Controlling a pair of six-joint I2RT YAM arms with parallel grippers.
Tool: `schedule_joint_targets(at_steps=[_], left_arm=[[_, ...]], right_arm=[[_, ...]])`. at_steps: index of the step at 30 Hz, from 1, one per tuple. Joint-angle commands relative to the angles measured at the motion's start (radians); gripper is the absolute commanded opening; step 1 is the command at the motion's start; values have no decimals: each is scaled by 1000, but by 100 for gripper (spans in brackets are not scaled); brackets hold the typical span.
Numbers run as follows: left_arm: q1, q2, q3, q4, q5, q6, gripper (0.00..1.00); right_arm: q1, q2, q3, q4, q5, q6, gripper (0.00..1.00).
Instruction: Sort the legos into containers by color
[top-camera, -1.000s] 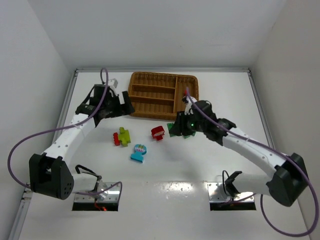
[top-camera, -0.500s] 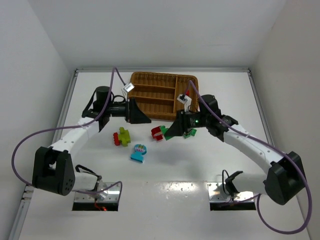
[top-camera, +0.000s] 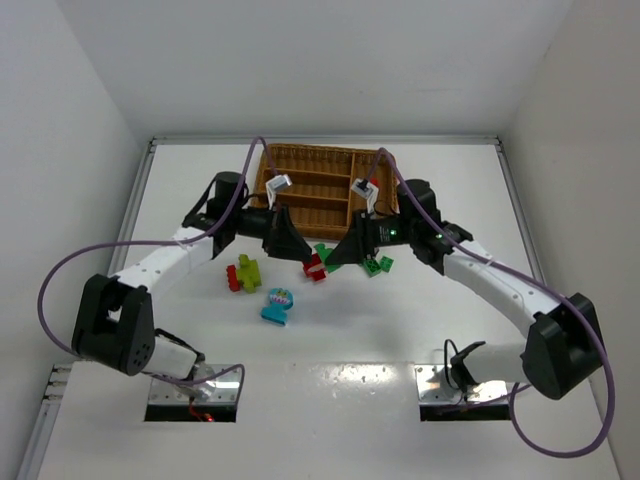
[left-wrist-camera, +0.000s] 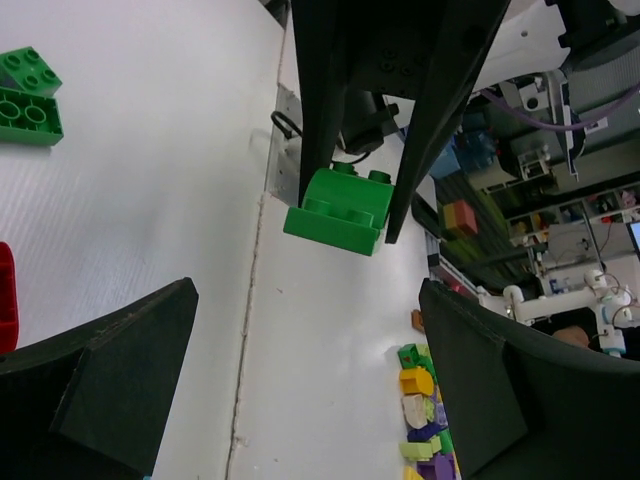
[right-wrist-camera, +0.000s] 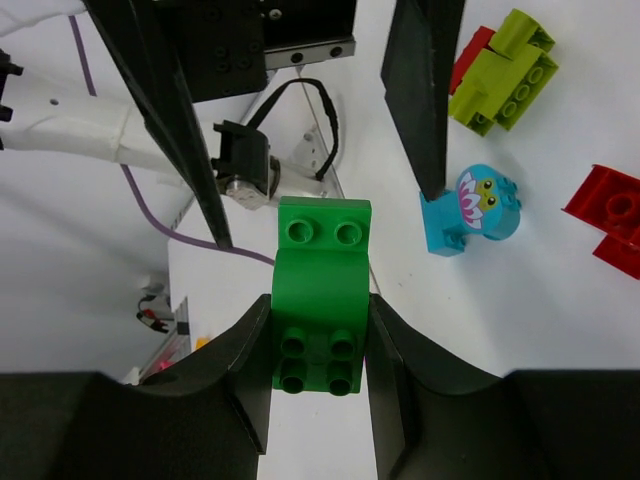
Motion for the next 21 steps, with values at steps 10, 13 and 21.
schedule_joint_targets(at_steps=[10, 13, 21], left_arm=[[-31, 45, 116, 3, 76, 38, 84], [-41, 54, 126, -6, 85, 38, 79], [-51, 72, 146, -6, 85, 38, 70]], right_arm=[[3, 19, 59, 90, -73, 23, 28], [12, 19, 59, 90, -73, 23, 28], [12, 50, 68, 99, -91, 23, 28]])
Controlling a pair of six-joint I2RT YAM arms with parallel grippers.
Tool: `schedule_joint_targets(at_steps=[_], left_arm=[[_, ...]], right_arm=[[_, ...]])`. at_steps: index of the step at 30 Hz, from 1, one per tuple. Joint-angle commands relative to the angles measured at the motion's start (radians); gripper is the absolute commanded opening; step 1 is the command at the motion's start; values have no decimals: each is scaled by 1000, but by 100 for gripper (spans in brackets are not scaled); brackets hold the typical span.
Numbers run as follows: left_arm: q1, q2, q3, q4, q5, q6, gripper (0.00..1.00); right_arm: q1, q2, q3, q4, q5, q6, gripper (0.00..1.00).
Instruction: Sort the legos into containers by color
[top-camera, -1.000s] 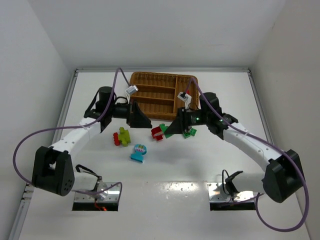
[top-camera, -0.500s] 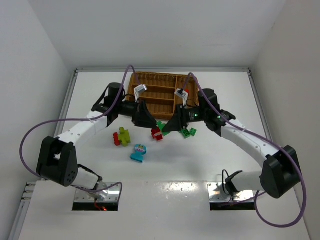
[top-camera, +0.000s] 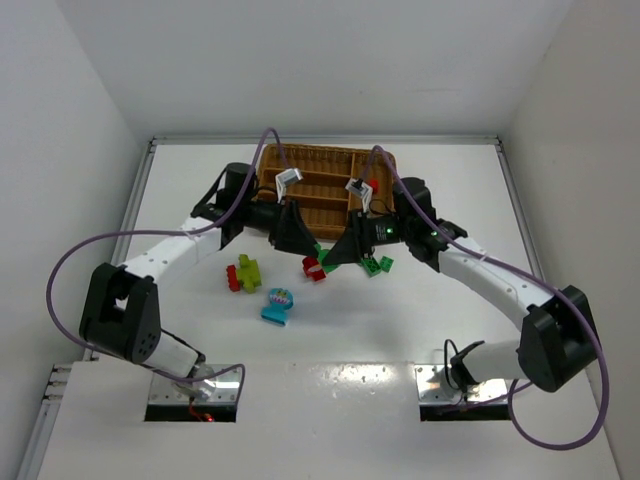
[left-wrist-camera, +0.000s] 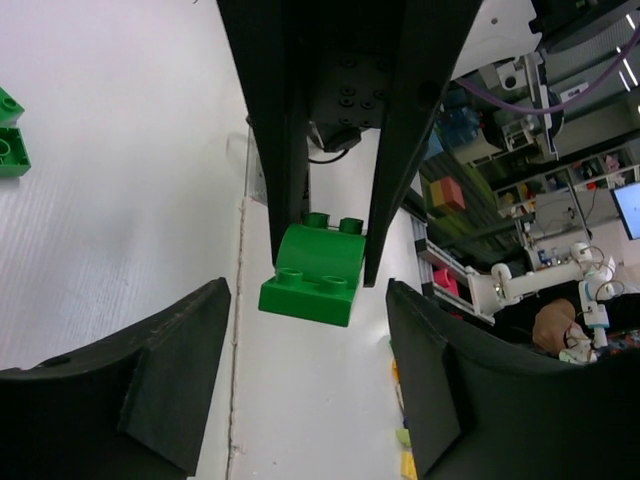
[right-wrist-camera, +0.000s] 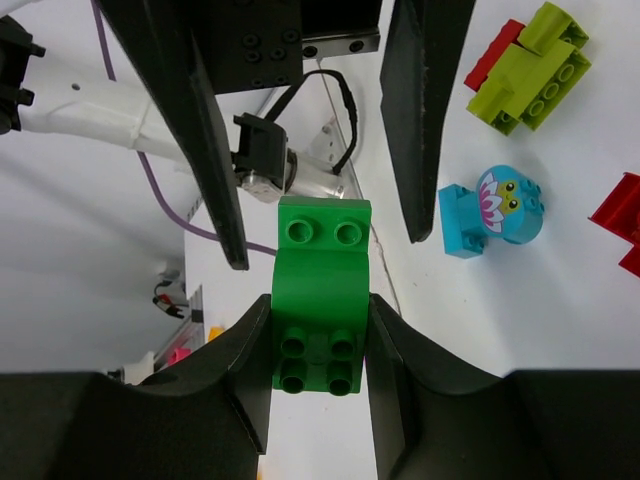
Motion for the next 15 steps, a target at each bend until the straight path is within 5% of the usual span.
schedule_joint_targets(at_steps=[1, 7, 15], left_arm=[[-8, -3, 55, 26, 40, 23, 68], [-8, -3, 55, 26, 40, 23, 43], [-8, -12, 55, 17, 22, 23, 37]], right_arm=[[14, 12, 53, 57, -36, -2, 28], [14, 21, 43, 66, -36, 16, 28], [5, -7, 6, 117, 1, 49, 27]])
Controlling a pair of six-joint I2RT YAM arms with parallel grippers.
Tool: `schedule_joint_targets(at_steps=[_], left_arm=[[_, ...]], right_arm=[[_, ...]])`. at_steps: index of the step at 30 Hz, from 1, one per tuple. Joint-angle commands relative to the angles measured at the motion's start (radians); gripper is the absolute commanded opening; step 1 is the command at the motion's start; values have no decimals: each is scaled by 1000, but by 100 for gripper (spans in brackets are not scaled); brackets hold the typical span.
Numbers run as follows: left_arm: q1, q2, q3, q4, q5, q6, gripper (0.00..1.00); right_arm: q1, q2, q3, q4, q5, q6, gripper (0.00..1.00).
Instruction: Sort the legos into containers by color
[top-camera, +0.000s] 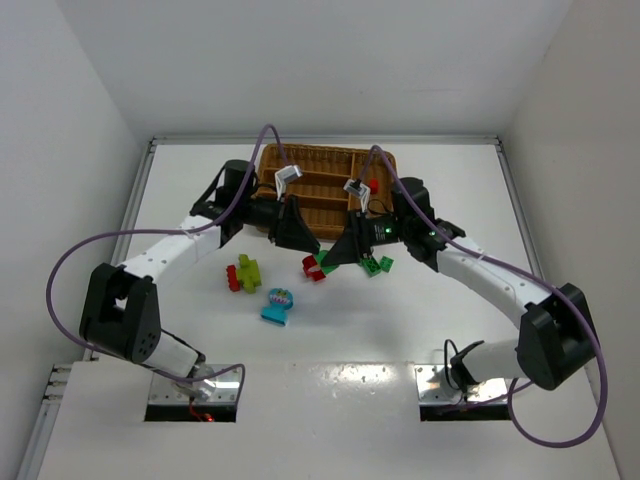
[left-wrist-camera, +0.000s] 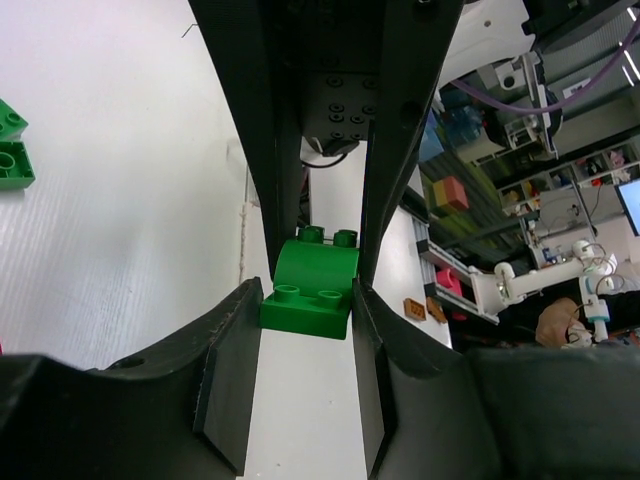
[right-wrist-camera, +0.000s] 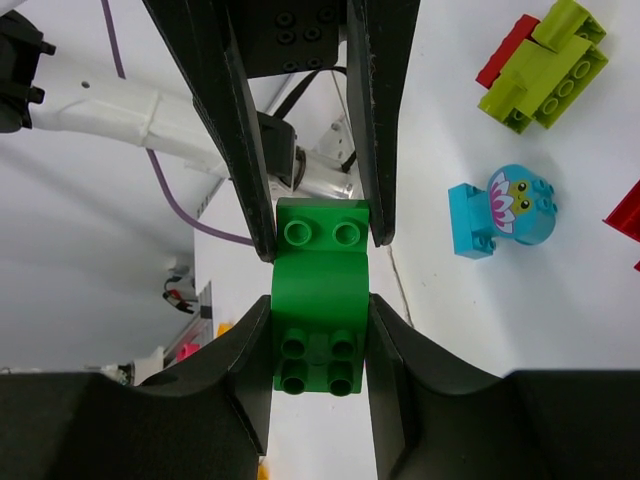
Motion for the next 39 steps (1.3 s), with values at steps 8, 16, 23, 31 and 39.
schedule_joint_targets(at_steps=[8, 16, 23, 31, 39], left_arm=[[26, -5, 13, 9, -26, 30, 0], [91, -5, -16, 9, -65, 21, 0], [127, 13, -16, 43, -199, -64, 0], [190, 192, 212, -150, -784, -198, 0], [190, 433, 480, -221, -1048, -216, 0]], right_arm=[[-33, -81, -16, 61, 183, 25, 25], [-76, -144, -34, 63, 344, 58, 25], [-85, -109, 4, 28, 531, 97, 25], [-74, 130, 300, -277, 911, 51, 27], [-65, 513, 677, -416, 1045, 4, 32]])
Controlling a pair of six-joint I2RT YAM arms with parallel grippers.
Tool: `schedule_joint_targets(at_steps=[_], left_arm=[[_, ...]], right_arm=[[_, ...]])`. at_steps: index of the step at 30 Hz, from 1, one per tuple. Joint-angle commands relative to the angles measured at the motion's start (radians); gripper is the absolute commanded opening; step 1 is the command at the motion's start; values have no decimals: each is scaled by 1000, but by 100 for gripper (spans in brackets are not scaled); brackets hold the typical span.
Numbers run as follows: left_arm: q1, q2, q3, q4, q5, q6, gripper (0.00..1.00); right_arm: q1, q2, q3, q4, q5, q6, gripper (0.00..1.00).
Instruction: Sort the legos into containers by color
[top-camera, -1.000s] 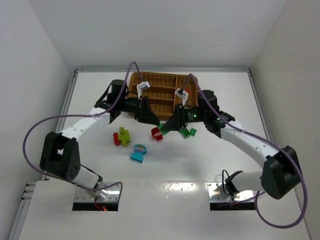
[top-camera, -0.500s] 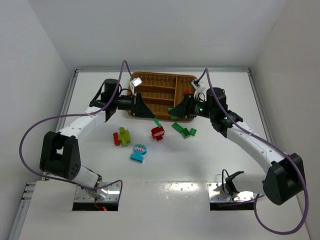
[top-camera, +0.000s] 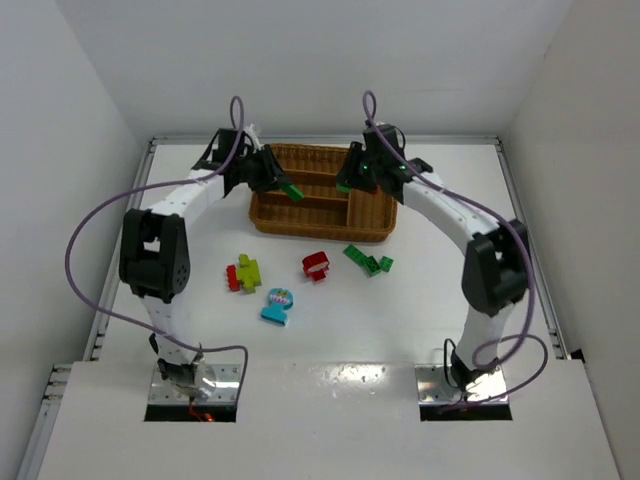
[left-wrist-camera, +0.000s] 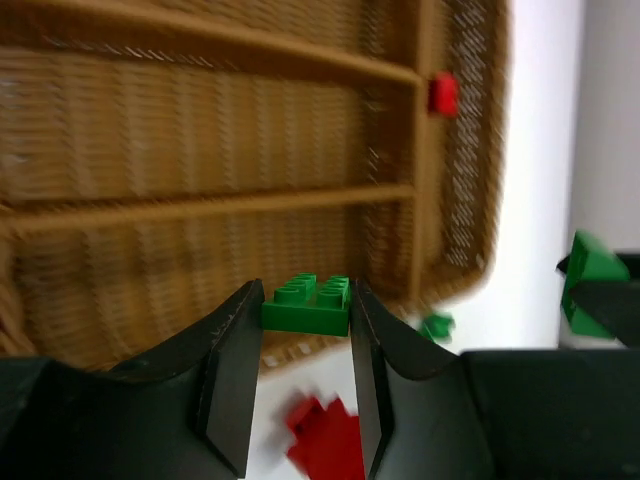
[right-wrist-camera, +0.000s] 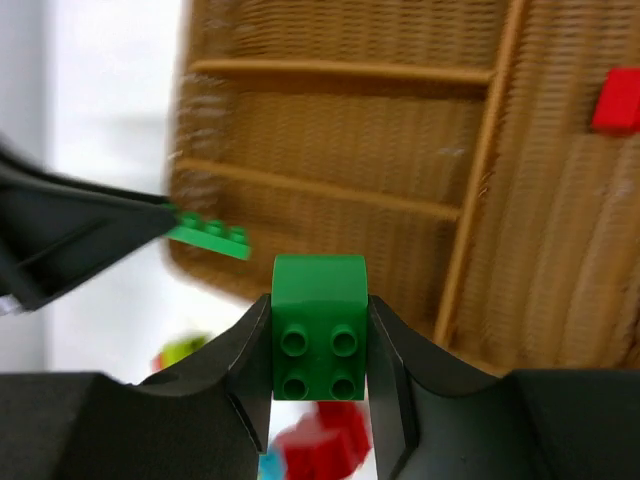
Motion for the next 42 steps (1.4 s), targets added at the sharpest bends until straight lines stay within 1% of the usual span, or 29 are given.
schedule_joint_targets(at_steps=[1, 2, 6, 7, 11, 13, 14, 15, 16, 17, 18, 19, 20, 23, 24, 25, 26, 28, 29, 30, 31, 32, 33, 34, 36, 38, 40, 41, 42], left_arm=[[5, 67, 131, -38, -175, -46, 0], [5, 87, 154, -38, -187, -47, 0], [-5, 175, 254, -38, -261, -56, 0], [-5, 210, 273, -49, -261, -56, 0], [-5, 273, 339, -58, -301, -56, 0], [-5, 298, 359, -58, -301, -47, 0], [-5, 307, 369, -58, -289, -47, 3], [-5, 321, 369, -70, -288, -47, 12], [-5, 321, 379, -71, -275, -36, 24], [-5, 321, 379, -80, -262, -36, 54], [-5, 321, 379, -80, -262, -25, 67], [-5, 321, 379, -80, -252, -16, 84], [-5, 305, 379, -96, -252, -16, 89], [-14, 250, 379, -129, -242, 7, 92], [-14, 229, 379, -139, -259, 22, 92], [-14, 204, 370, -150, -276, 23, 92], [-23, 148, 360, -161, -290, 33, 92], [-23, 74, 293, -161, -333, 33, 92], [-35, -4, 264, -181, -371, 48, 90], [-50, -44, 201, -190, -484, 58, 89], [-51, -84, 164, -190, -524, 58, 87], [-61, -121, 124, -190, -553, 58, 87], [-61, -183, 57, -208, -599, 58, 86], [-61, -213, 25, -221, -612, 58, 86], [-61, -265, -58, -256, -664, 49, 86], [-61, -352, -121, -256, -678, 39, 86], [-74, -412, -216, -267, -698, 39, 86], [-89, -475, -250, -281, -698, 26, 86], [-89, -506, -322, -281, -698, 26, 86]], right_arm=[[12, 109, 149, -73, 119, -46, 32], [12, 173, 183, -88, 128, -57, 32], [12, 326, 346, -143, 152, -84, 32], [12, 351, 395, -154, 152, -84, 32], [12, 459, 487, -157, 161, -84, 34], [12, 497, 545, -171, 149, -84, 39], [12, 526, 556, -171, 148, -84, 43], [12, 538, 581, -171, 139, -97, 48], [12, 551, 593, -171, 139, -97, 59], [12, 568, 604, -186, 139, -107, 64], [12, 568, 631, -195, 139, -107, 69], [12, 568, 642, -211, 139, -107, 77], [12, 568, 642, -211, 139, -107, 79], [12, 502, 621, -220, 176, -117, 81], [12, 474, 600, -220, 176, -117, 78], [12, 406, 572, -220, 191, -117, 75], [12, 364, 491, -202, 191, -117, 70], [36, 271, 381, -176, 191, -117, 70], [45, 171, 262, -151, 217, -117, 70], [56, 120, 201, -142, 228, -126, 70], [76, 74, 144, -142, 228, -126, 70], [85, 31, 36, -142, 243, -126, 72], [85, -44, -14, -142, 256, -126, 76], [98, -78, -104, -151, 268, -126, 77], [110, -157, -184, -189, 280, -117, 80], [121, -201, -289, -211, 280, -106, 80], [148, -260, -368, -202, 224, -106, 78], [201, -282, -390, -185, 210, -118, 78], [238, -300, -423, -173, 179, -136, 78]])
